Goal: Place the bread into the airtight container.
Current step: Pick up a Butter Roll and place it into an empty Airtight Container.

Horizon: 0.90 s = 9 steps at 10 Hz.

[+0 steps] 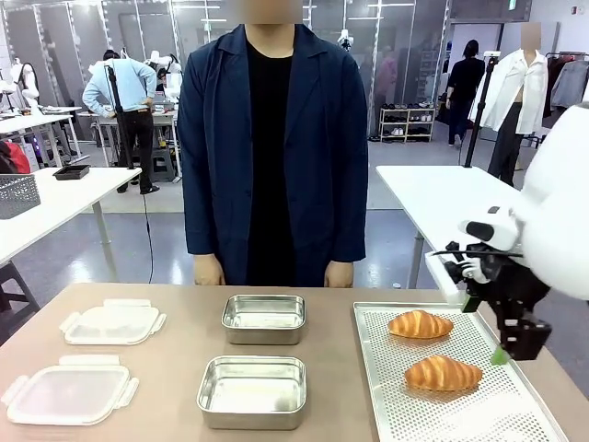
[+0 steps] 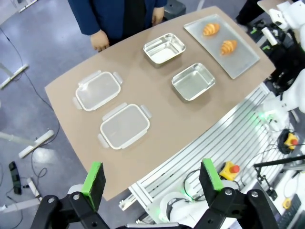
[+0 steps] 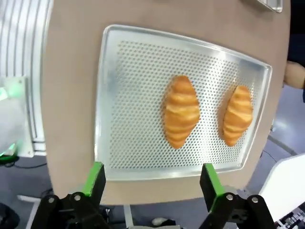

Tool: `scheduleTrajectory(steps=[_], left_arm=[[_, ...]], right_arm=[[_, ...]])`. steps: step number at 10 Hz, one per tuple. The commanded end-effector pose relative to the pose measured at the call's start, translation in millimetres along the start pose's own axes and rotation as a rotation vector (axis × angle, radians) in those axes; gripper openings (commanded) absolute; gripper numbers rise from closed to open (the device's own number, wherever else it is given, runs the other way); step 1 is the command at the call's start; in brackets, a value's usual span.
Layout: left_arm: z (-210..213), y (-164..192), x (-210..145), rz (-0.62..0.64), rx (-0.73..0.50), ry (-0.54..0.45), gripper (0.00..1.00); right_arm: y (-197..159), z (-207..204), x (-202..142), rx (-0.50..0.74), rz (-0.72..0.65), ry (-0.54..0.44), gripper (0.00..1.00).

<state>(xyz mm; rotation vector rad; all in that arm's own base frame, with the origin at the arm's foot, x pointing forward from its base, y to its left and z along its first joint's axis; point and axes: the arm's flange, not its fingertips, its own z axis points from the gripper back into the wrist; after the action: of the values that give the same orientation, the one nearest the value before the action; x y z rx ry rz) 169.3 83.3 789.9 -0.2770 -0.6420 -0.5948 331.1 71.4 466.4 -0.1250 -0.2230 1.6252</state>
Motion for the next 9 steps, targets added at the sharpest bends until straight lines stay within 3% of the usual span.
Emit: scheduleTrajectory(steps=[1,4,5,9], left_arm=[[3,-1,4,0.000,-0.001,-0.003,1.00],[3,-1,4,0.000,-0.001,-0.003,1.00],[3,-1,4,0.000,-0.001,-0.003,1.00],[3,-1,4,0.000,-0.001,-0.003,1.00]], right_arm=[[9,-47,-7,0.001,-0.035,-0.048,1.00],[-2,-69,-18,0.031,-0.093,-0.064,1.00],[-19,-46,-6,0.030,-0.065,-0.022,1.00],[-19,-46,-6,0.030,-0.065,-0.022,1.00]])
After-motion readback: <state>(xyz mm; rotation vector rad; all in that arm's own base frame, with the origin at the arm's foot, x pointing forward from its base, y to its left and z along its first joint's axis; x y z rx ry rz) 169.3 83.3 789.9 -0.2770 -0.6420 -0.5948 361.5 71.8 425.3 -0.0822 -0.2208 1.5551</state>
